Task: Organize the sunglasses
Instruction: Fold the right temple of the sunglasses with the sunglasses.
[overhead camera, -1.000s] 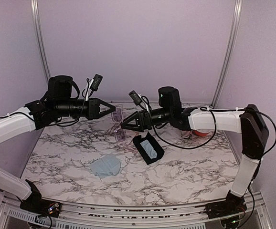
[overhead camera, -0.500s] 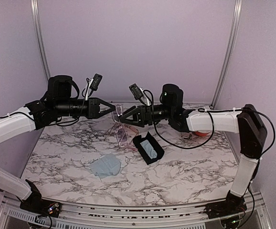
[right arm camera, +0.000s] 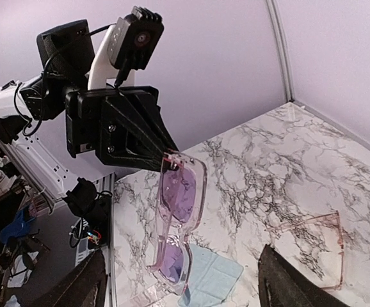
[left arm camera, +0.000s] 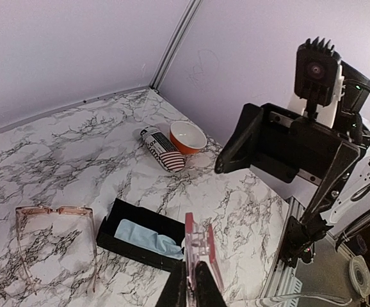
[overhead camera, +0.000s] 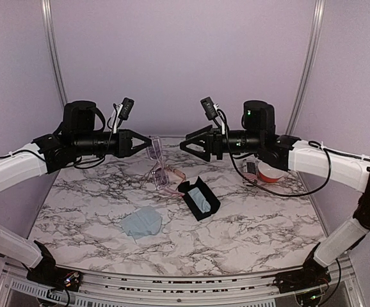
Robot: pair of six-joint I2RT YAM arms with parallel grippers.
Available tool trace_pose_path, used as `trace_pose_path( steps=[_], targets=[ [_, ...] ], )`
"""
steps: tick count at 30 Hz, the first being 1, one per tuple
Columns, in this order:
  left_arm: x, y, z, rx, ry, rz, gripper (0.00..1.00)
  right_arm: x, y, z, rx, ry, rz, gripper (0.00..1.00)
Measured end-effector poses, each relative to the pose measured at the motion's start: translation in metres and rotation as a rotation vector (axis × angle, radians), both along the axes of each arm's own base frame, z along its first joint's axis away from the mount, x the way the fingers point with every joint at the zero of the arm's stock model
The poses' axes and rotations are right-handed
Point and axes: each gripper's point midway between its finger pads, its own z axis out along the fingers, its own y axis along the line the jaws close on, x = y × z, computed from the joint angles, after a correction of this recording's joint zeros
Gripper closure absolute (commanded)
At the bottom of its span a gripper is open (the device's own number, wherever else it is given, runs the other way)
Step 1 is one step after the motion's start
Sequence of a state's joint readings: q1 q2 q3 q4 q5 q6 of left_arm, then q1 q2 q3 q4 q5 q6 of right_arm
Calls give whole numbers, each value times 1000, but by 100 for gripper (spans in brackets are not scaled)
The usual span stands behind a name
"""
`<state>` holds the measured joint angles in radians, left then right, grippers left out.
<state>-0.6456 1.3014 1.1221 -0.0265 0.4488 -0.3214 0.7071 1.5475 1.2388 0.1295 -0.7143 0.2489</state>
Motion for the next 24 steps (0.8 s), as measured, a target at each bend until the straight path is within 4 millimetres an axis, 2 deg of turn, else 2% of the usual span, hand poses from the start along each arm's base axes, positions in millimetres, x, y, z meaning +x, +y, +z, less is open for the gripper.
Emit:
trace_pose_path(
  steps=[4, 10, 15, 19, 24],
  targets=[
    [6, 5, -2, 27, -15, 35, 94, -5, -17, -2, -35, -38, -60, 27],
    [14, 17, -2, 86, -51, 108, 94, -9, -41, -49, -175, -10, -141, 29],
    [22, 27, 9, 106, -98, 175, 98, -19, -59, -68, -237, -33, -171, 34],
    [26, 33, 13, 120, -124, 209, 100, -30, -68, -78, -239, -75, -161, 34],
    [27, 37, 17, 124, -151, 230, 100, -40, -64, -93, -253, -128, -117, 37]
  ],
)
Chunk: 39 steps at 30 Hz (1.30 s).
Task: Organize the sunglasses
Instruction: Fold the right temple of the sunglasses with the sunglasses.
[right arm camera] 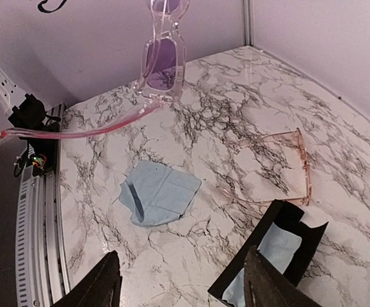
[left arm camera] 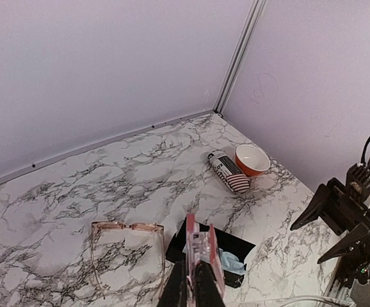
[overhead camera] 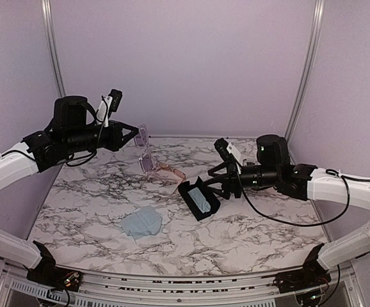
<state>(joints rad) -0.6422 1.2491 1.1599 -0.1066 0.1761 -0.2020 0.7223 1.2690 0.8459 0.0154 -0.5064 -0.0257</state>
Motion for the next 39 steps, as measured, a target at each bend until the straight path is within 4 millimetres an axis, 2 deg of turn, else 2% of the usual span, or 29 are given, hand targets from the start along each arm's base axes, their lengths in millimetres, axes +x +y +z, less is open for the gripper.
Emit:
trace_pose_path(
  steps=[3, 6, 13, 15, 24, 29, 39],
  targets=[
    [-6, 3, -1, -10, -17, -7, 100, -11, 13, 0, -1, -54, 67, 38],
    [-13, 5, -5, -17, -25, -22, 100, -29, 27, 3, 10, -115, 158, 44],
    [-26, 4, -9, -45, -34, -73, 100, -60, 49, 10, 60, -222, 346, 70],
    [-27, 3, -6, -57, -38, -84, 100, -66, 52, 7, 65, -231, 388, 73],
    [-29, 1, 3, -107, -44, -112, 100, -86, 71, 2, 81, -242, 533, 73],
    [-32, -2, 5, -127, -35, -133, 100, -85, 84, 4, 90, -246, 561, 73],
    [-35, -5, 5, -145, -19, -158, 100, -84, 97, 15, 119, -270, 586, 72]
  ],
)
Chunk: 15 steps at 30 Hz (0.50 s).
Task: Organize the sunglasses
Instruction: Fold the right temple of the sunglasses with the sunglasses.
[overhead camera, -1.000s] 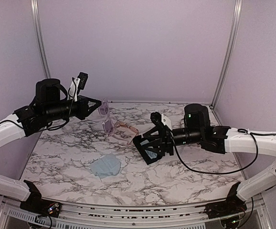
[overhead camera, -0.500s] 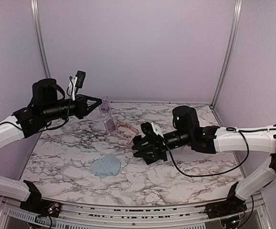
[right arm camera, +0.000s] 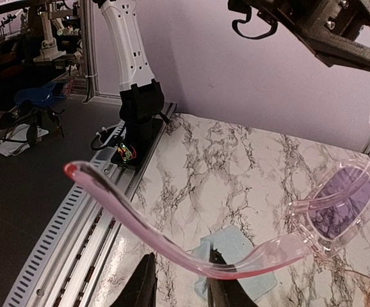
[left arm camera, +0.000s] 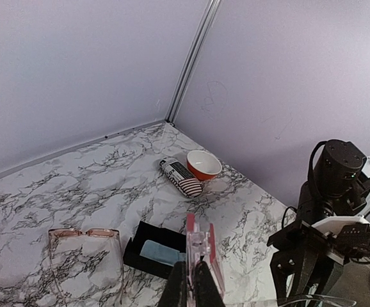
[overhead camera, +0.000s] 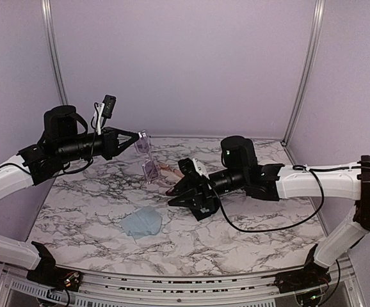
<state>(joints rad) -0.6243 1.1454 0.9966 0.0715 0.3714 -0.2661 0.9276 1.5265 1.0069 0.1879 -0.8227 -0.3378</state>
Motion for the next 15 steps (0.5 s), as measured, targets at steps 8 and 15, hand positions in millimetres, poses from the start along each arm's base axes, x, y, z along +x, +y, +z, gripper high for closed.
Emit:
trace_pose_path(
  steps=[8, 15],
  targets=[
    [1, -4, -4, -1, 15, -15, 100, 3, 6, 4, 17, -3, 9, 71],
    [-1, -7, -8, -1, 30, -37, 100, 2, 8, 11, 42, -14, 17, 71]
  ],
)
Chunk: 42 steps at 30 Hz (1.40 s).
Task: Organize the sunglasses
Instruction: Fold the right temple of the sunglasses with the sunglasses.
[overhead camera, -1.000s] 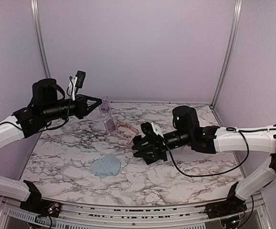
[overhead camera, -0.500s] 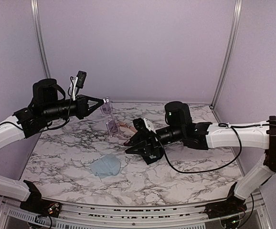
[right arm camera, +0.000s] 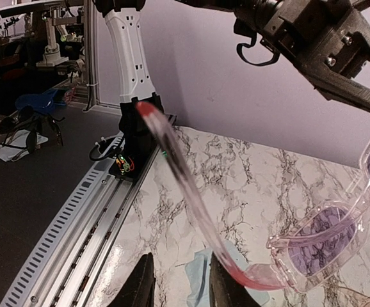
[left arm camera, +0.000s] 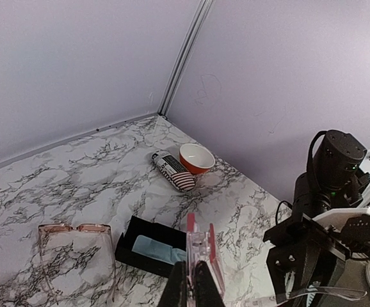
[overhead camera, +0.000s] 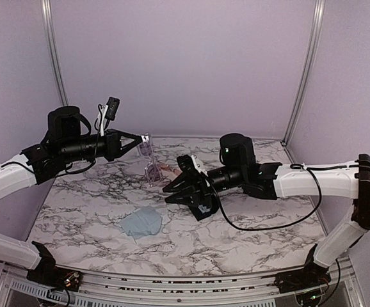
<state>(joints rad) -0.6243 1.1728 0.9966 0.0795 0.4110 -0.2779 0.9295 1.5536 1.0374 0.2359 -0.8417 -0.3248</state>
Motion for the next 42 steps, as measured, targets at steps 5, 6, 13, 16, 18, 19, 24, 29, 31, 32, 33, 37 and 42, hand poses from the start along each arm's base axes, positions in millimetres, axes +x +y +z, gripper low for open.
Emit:
trace_pose_path(
  steps=[5, 6, 13, 16, 18, 19, 24, 29, 31, 32, 33, 37, 42],
  targets=[
    [-5, -3, 2, -15, 4, -32, 100, 1, 2, 6, 14, -10, 6, 70],
    [-6, -4, 3, -19, 2, -38, 100, 1, 3, 7, 16, -11, 5, 70],
    [-10, -7, 7, -37, 3, -71, 100, 3, 7, 8, 24, -16, 6, 65],
    [-12, -8, 7, -41, 8, -80, 100, 5, 9, 7, 21, -12, 4, 63],
    [-12, -8, 7, -43, 9, -84, 100, 6, 10, 9, 24, -14, 1, 62],
    [-13, -8, 7, -45, 10, -88, 100, 7, 11, 10, 25, -15, -1, 61],
    [-16, -10, 8, -55, 7, -108, 100, 9, 13, 13, 31, -21, -8, 58],
    [-19, -11, 7, -56, 13, -125, 100, 11, 14, 9, 23, -16, -10, 56],
    [-19, -12, 7, -57, 14, -130, 100, 12, 15, 8, 21, -15, -10, 55],
    [-20, -12, 7, -58, 14, -133, 100, 12, 16, 9, 23, -17, -11, 54],
    [-20, -12, 7, -58, 15, -135, 100, 13, 17, 10, 25, -18, -11, 53],
    [-23, -13, 7, -61, 18, -149, 100, 14, 18, 15, 35, -25, -12, 49],
    [-23, -13, 7, -62, 20, -155, 100, 18, 21, 25, 51, -34, -17, 44]
  ],
)
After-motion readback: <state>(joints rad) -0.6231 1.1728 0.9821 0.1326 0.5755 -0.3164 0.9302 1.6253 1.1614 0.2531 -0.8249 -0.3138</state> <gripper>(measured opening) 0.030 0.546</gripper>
